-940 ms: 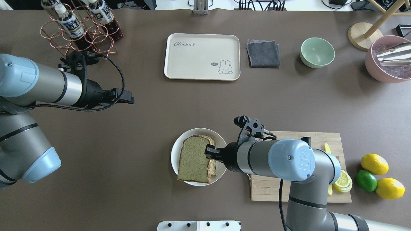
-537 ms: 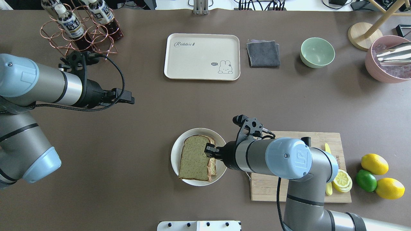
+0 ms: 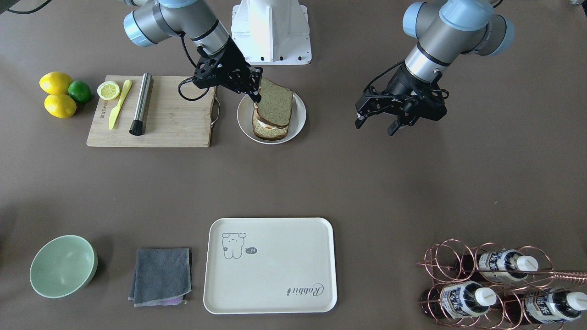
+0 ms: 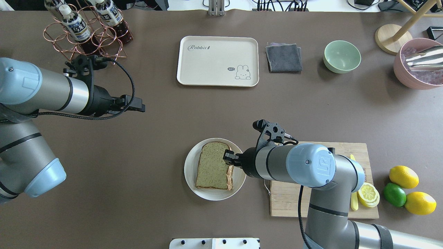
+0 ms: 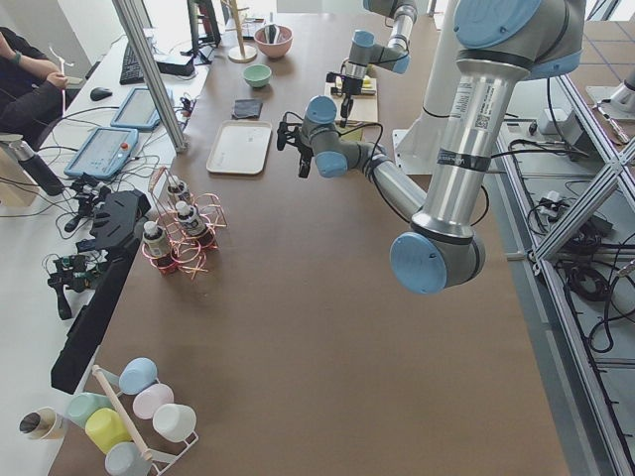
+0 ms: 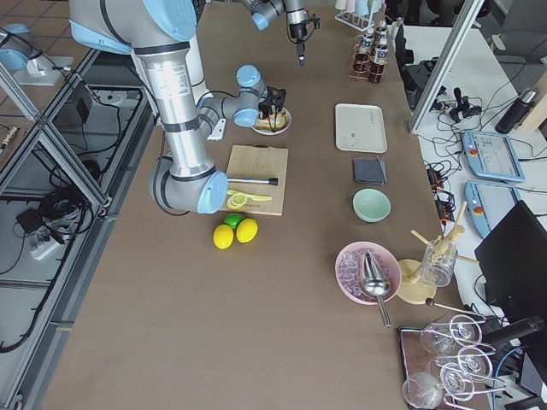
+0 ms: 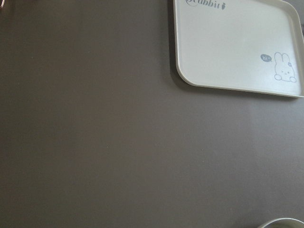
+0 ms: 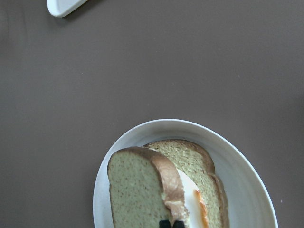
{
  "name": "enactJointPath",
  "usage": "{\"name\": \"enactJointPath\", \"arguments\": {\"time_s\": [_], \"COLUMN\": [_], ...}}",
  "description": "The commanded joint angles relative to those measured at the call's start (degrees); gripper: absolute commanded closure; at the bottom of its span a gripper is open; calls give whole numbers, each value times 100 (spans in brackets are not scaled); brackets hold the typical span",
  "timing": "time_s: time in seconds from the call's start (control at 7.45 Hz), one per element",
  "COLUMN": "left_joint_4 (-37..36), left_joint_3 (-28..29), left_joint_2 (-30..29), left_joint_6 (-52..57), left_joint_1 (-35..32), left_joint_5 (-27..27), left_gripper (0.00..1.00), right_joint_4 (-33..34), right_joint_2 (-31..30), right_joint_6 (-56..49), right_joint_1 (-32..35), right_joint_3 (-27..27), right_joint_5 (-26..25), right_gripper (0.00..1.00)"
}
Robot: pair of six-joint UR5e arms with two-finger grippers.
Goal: Make sandwich and place on tray
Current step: 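Lower the bread slice onto the egg toast and release it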
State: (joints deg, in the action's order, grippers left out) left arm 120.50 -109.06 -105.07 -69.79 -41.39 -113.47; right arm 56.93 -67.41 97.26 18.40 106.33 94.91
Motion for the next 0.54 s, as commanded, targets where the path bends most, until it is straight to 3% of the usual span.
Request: {"name": "enactJointPath", "arguments": {"time_s": [0.0, 0.4], "left_joint_4": [0, 0], "left_joint_3": [-1, -1], "left_joint_2": [-5, -5], "left_joint_6": [0, 0], "left_joint_1": [0, -1], "left_joint_5": [0, 0], "left_gripper": [2, 2], "right_joint_4": [2, -6], "right_joint_2": [8, 8], "right_joint_6": [-5, -128], "right_joint_1": [-3, -3], "right_joint_3": [-42, -190], "right_joint_5": [1, -16], "right_gripper": [100, 100]}}
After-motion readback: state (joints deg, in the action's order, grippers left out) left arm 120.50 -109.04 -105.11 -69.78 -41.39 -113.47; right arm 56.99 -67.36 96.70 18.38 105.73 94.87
